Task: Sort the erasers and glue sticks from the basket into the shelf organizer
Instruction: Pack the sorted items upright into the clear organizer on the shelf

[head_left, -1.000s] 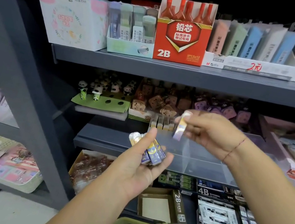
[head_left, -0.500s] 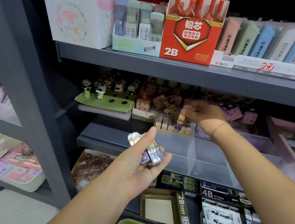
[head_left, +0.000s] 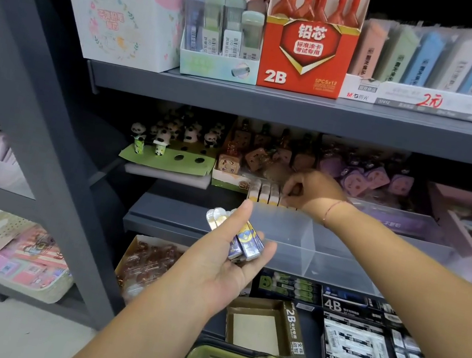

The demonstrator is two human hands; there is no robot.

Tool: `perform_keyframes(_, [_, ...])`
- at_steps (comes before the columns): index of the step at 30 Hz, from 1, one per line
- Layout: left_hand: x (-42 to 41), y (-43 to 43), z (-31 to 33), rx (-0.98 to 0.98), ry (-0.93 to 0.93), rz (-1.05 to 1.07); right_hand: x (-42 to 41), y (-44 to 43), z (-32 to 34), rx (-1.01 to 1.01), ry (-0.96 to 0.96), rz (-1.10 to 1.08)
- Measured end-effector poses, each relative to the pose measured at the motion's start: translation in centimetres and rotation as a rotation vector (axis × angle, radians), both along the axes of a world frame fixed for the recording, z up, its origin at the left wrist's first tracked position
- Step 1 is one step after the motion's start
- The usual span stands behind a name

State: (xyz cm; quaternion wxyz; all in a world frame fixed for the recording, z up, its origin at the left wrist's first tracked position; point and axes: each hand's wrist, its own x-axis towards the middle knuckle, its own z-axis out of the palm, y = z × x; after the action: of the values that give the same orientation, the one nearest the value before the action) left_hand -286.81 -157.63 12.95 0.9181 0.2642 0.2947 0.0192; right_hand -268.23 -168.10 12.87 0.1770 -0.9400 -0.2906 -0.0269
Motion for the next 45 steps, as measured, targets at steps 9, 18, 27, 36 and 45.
perform_keyframes(9, [-0.1,-0.1,0.1,0.039,-0.002,-0.021,-3.1,-0.3,1.5,0.378,0.082,0.058])
perform_keyframes(18, [-0.3,-0.4,-0.1,0.061,-0.102,-0.091,-8.9,-1.7,2.1,0.337,0.546,0.549])
perform_keyframes(27, [-0.2,0.1,0.0,0.030,-0.096,-0.048,-8.8,-2.3,2.2,0.745,0.805,0.423])
perform_keyframes(36, [0.1,0.3,-0.3,-0.008,-0.044,-0.030,0.2,-4.5,1.5,0.464,0.316,-0.081])
perform_keyframes(45, [0.0,0.2,-0.5,0.003,-0.048,-0.037,0.9,-2.0,-0.4,0.033,0.032,0.021])
